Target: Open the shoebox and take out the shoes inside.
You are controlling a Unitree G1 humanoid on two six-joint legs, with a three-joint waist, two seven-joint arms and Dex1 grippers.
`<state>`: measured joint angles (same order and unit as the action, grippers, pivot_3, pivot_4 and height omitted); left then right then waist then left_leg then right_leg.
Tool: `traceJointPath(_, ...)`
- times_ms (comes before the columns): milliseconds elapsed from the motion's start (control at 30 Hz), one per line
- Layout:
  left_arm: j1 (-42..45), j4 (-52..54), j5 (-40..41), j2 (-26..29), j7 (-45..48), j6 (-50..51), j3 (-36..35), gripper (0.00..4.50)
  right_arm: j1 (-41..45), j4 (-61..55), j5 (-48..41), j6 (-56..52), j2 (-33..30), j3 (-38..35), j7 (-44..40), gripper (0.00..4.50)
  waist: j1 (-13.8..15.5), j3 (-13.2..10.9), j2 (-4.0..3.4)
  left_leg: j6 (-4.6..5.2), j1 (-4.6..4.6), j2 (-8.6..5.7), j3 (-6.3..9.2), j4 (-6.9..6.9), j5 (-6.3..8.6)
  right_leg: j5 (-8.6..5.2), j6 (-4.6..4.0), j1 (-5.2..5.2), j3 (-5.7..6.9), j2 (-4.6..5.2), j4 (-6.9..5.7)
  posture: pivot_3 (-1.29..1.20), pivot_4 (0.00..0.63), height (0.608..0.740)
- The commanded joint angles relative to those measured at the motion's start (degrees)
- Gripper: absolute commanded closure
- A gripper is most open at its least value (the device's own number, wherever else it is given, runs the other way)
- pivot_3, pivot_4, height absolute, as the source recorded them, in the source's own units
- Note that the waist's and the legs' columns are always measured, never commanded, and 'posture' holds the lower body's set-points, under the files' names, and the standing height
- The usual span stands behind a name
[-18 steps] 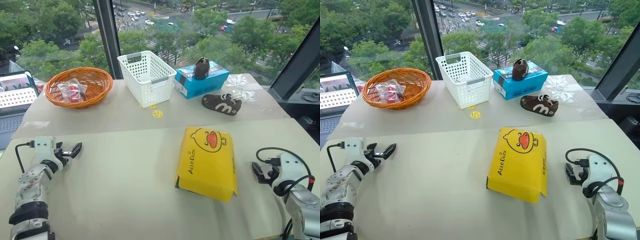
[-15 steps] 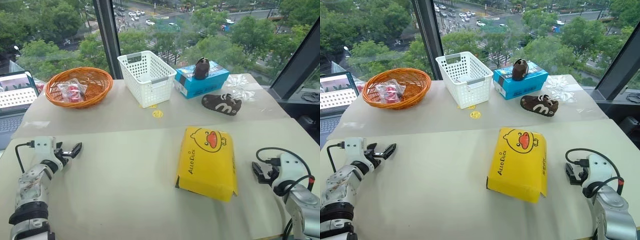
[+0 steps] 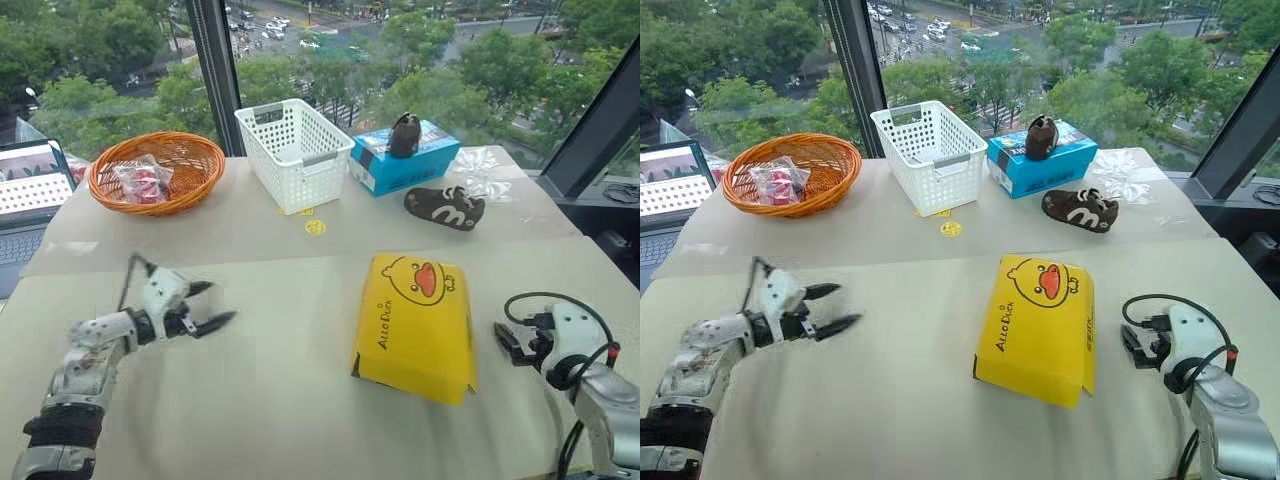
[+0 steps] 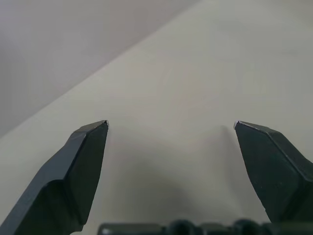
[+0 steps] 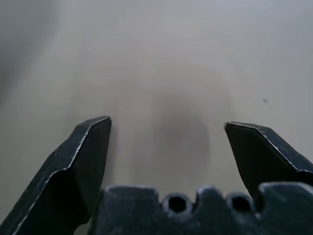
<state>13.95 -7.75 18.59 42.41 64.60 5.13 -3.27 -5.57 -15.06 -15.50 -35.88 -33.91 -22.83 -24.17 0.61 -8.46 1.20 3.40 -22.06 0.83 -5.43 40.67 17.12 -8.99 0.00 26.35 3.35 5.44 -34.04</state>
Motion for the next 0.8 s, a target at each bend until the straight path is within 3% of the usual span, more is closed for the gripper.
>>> traceJointPath(33,4.18,1.18,0.98,1.84,6.35,-0.47,1.91,1.72,-1.93,-4.06,-2.65,-0.85,-3.94,-1.51,-5.39,1.65,0.06,-0.01,-0.01,0.00,0.00,0.00,0.01,0.00,0.00,-0.01,0.01,0.00,0.00,-0.03,-0.01,0.00,0.150,0.731)
traceJointPath(67,5.22,-0.02,0.33,1.60,7.13,-1.18,2.67,1.92,-2.73,-4.81,-2.94,-1.16,-4.82,-1.49,-6.43,1.83,0.13,-0.01,-0.01,0.00,-0.01,0.01,0.04,0.00,-0.01,-0.01,0.01,-0.01,0.01,-0.07,-0.01,0.00,0.150,0.731)
traceJointPath(133,8.03,-3.06,-0.79,0.39,8.95,-2.65,4.53,2.79,-4.86,-6.99,-3.65,-1.89,-6.96,-1.20,-9.15,2.69,0.13,-0.01,-0.01,0.00,0.01,0.01,0.08,0.01,-0.01,-0.02,0.04,-0.06,0.01,-0.13,-0.02,0.00,0.150,0.731)
traceJointPath(167,9.11,-4.25,-1.31,-0.39,9.29,-3.33,5.35,2.95,-5.74,-8.22,-4.14,-2.10,-7.82,-0.89,-10.51,2.83,0.12,-0.01,-0.01,0.00,0.01,0.01,0.08,0.01,-0.01,-0.03,0.05,-0.06,0.01,-0.13,-0.03,0.00,0.150,0.731)
traceJointPath(300,12.22,-7.18,-3.72,-3.64,10.64,-6.13,9.03,4.49,-6.83,-12.35,-5.83,-3.15,-10.43,1.96,-14.43,4.39,-0.04,-0.05,0.05,0.02,0.00,0.00,0.02,0.06,-0.01,0.07,0.25,-0.08,-0.05,-0.15,-0.01,0.00,0.150,0.731)
traceJointPath(567,18.12,-12.22,-9.93,-14.13,11.24,-12.70,18.28,4.50,-4.08,-11.97,-1.28,-4.06,-14.58,12.07,-14.85,4.47,0.26,-0.14,0.22,0.06,-0.08,-0.05,0.04,0.19,0.01,0.07,0.24,-0.10,-0.09,-0.14,0.00,0.00,0.150,0.731)
traceJointPath(800,22.72,-16.89,-12.95,-20.68,11.19,-17.06,22.05,4.50,3.62,-8.15,3.43,-2.24,-13.81,20.55,-14.12,4.47,-0.03,-0.28,0.48,0.14,-0.12,-0.05,0.04,0.34,0.06,0.15,0.36,-0.11,-0.10,-0.15,-0.01,0.00,0.150,0.731)
